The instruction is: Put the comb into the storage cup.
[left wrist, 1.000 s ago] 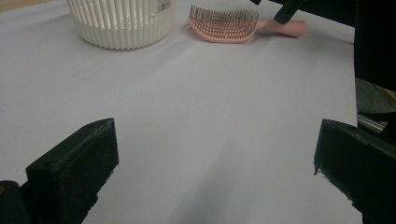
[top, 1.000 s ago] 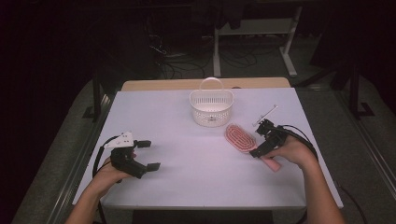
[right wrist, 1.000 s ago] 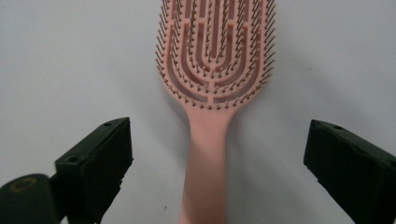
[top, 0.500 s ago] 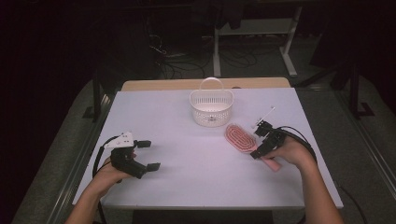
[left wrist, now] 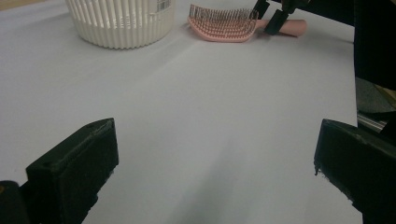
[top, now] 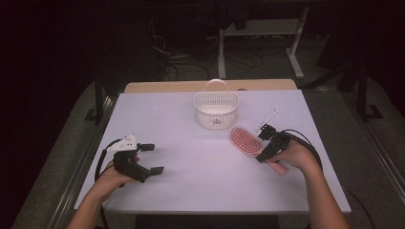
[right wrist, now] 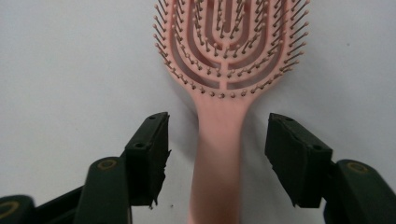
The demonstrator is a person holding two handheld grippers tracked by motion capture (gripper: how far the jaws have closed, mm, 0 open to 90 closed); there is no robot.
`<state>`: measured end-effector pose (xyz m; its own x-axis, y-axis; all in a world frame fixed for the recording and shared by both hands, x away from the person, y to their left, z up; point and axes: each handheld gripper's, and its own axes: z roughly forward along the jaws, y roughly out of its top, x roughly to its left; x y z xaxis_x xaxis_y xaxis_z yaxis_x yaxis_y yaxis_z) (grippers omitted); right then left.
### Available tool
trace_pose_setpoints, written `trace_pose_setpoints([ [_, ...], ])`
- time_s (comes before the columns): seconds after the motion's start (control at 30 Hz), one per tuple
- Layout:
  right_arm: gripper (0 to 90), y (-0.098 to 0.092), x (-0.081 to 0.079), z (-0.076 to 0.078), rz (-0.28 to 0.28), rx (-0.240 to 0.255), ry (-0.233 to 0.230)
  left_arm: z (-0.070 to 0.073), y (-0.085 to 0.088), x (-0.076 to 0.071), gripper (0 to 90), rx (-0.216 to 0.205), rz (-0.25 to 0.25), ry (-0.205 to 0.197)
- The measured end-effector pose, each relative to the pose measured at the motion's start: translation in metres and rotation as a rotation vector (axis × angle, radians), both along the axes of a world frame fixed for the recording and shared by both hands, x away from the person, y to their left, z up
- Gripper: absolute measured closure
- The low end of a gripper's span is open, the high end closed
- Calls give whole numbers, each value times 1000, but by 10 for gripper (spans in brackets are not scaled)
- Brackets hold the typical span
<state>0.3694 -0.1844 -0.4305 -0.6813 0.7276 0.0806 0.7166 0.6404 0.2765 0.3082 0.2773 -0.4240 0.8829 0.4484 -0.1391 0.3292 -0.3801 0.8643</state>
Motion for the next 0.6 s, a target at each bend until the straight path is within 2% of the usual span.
trace_pose_setpoints([
  [0.6,539,4,5,-4,0,-24,21,0,0,0,0,3,0,1],
])
